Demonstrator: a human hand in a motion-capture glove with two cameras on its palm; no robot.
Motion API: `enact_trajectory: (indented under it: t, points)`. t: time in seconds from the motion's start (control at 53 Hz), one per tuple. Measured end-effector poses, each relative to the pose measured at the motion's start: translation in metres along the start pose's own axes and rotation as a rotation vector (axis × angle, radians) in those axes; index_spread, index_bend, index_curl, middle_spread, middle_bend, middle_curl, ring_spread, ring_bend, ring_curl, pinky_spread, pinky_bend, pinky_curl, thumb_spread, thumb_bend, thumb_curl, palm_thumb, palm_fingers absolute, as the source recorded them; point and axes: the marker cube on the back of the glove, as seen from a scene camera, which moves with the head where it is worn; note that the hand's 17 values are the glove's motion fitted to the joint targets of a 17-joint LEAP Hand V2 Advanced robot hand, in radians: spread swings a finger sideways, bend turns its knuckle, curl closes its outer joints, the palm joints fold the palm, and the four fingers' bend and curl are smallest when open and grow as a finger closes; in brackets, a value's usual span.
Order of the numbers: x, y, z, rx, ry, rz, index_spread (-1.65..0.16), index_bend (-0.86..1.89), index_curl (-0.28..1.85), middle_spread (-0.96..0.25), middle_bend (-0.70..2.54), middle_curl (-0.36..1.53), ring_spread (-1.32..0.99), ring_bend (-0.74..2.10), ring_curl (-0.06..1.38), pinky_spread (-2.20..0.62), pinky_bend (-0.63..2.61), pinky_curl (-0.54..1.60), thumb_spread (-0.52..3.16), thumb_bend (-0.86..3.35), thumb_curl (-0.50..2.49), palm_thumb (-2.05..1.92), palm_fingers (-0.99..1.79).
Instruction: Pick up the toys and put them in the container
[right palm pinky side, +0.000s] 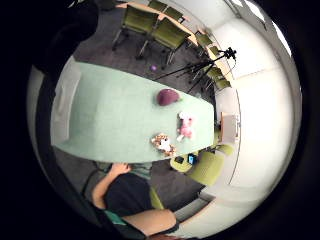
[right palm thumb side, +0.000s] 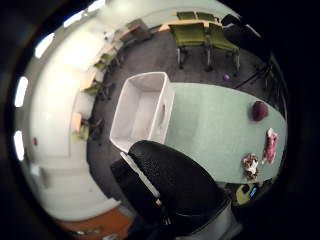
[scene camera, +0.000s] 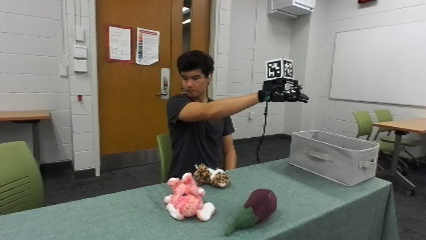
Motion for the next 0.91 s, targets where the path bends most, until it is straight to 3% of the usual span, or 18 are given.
enact_trajectory:
  t: [0.207, 0.415, 0.547, 0.735, 0.905]
  points:
    - [0.009, 0.001, 0.003, -0.004, -0.014, 0.006, -0.21, 0.18, 0.14, -0.08, 0.26, 0.12, -0.24, 0.27, 0.09, -0.09, 0.41, 0.17, 0.82, -0.11, 0.02, -0.16, 0.32]
    - [0.014, 0.009, 0.003, -0.002, 0.008, -0.005, -0.25, 0.19, 0.2, -0.1, 0.27, 0.18, -0.29, 0.28, 0.12, -0.1, 0.41, 0.21, 0.97, -0.1, 0.04, -0.16, 0.28]
    - [0.031, 0.047, -0.014, 0.011, 0.071, -0.017, -0.26, 0.2, 0.23, -0.1, 0.27, 0.21, -0.31, 0.28, 0.13, -0.11, 0.41, 0.23, 1.0, -0.11, 0.05, -0.16, 0.29]
    - [0.113, 0.085, -0.008, 0.023, 0.053, 0.054, -0.27, 0.19, 0.28, -0.12, 0.26, 0.24, -0.33, 0.29, 0.15, -0.11, 0.42, 0.26, 1.0, -0.11, 0.06, -0.17, 0.31]
    - [0.179, 0.114, 0.041, -0.02, 0.058, 0.087, -0.28, 0.19, 0.31, -0.12, 0.26, 0.27, -0.34, 0.3, 0.16, -0.11, 0.42, 0.28, 0.98, -0.12, 0.06, -0.17, 0.31]
